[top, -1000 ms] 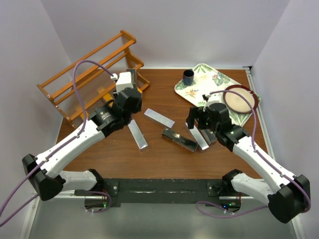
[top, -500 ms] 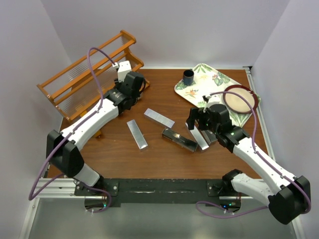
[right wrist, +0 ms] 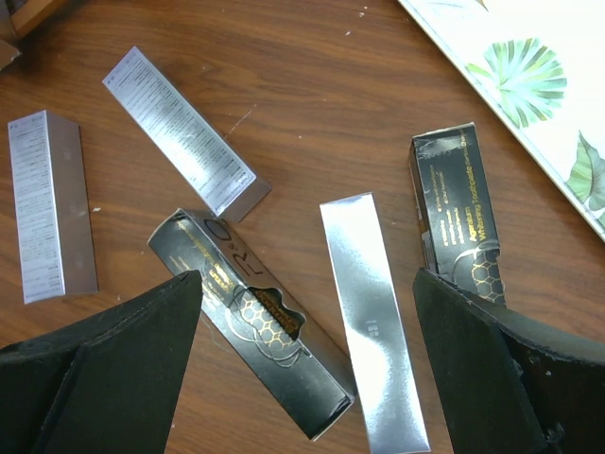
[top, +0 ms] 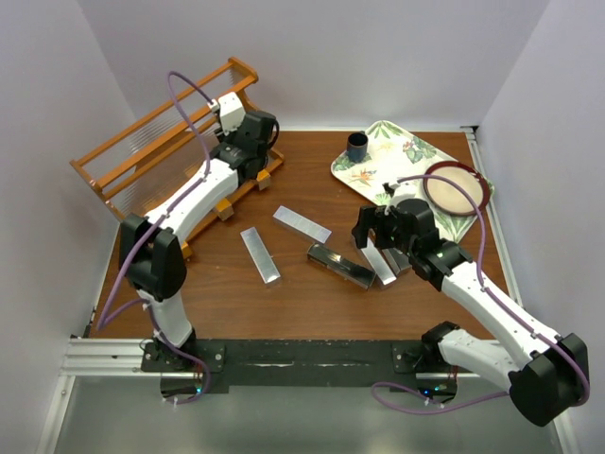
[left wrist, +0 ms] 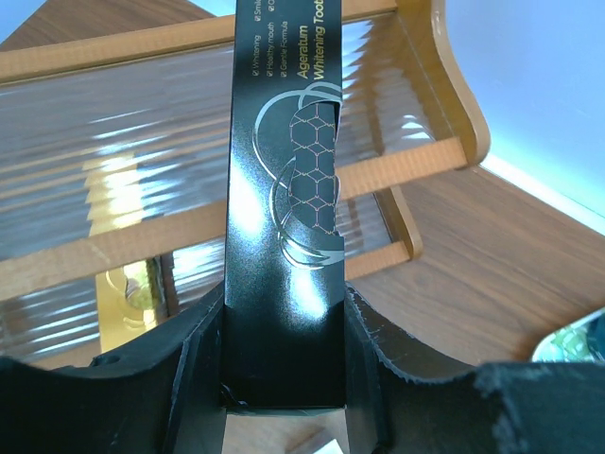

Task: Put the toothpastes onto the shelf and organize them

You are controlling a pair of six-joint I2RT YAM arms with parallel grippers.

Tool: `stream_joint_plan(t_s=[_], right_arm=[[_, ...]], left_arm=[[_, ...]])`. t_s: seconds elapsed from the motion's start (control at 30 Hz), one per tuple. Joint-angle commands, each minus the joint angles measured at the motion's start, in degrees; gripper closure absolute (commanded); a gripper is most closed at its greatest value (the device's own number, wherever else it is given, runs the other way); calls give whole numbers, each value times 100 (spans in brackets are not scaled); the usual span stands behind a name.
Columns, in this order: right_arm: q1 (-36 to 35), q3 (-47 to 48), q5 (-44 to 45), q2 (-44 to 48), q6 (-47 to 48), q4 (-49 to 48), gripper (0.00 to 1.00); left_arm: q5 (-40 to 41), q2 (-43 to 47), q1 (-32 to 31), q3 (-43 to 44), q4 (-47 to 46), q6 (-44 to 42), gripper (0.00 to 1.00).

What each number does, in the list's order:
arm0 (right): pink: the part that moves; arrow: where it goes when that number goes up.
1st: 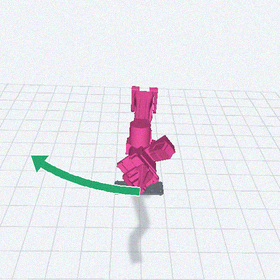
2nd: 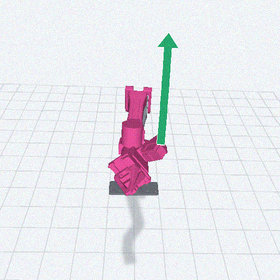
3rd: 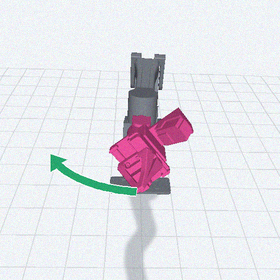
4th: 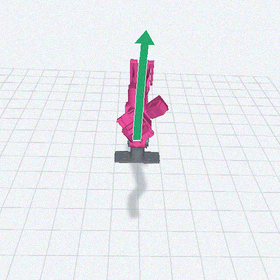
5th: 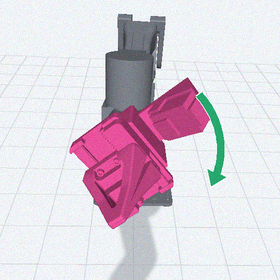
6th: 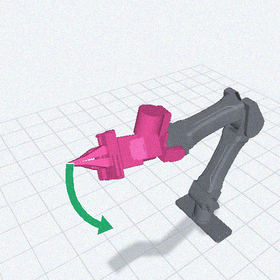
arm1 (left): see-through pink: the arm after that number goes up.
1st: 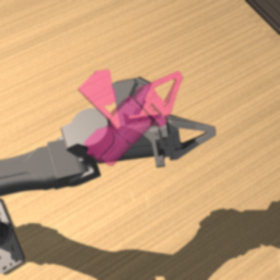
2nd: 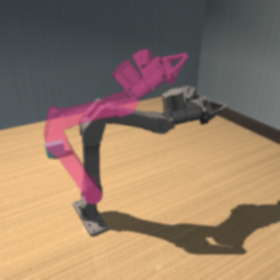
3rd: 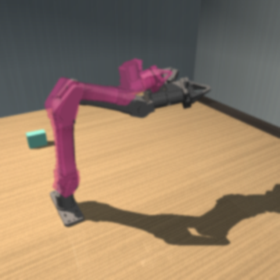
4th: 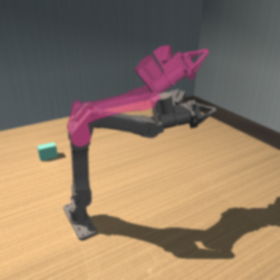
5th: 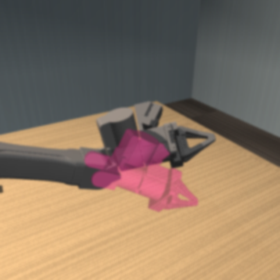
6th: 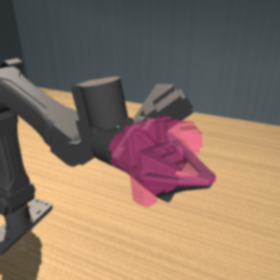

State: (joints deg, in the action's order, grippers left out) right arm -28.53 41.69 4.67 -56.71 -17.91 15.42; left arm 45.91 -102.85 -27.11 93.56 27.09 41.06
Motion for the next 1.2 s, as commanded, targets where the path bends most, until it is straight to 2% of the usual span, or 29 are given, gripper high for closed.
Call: stream_joint_plan(t_s=[0.0, 0.33, 0.63, 0.93, 1.17], right_arm=[[6, -38, -168, 28, 33, -232, 1], [15, -47, -221, -77, 25, -276, 1], [15, -47, -221, -121, 33, -276, 1], [15, -47, -221, -113, 42, -268, 1], [15, -47, -203, -95, 42, -268, 1]], left_arm=[[331, -322, 250, 654, -415, 175, 75], [155, -1070, 461, 1472, -345, 131, 74], [-152, -1431, 523, 1709, -249, 279, 72], [50, -1598, 540, 1876, -257, 367, 69], [-135, -1686, 549, 1965, -152, 491, 61]])
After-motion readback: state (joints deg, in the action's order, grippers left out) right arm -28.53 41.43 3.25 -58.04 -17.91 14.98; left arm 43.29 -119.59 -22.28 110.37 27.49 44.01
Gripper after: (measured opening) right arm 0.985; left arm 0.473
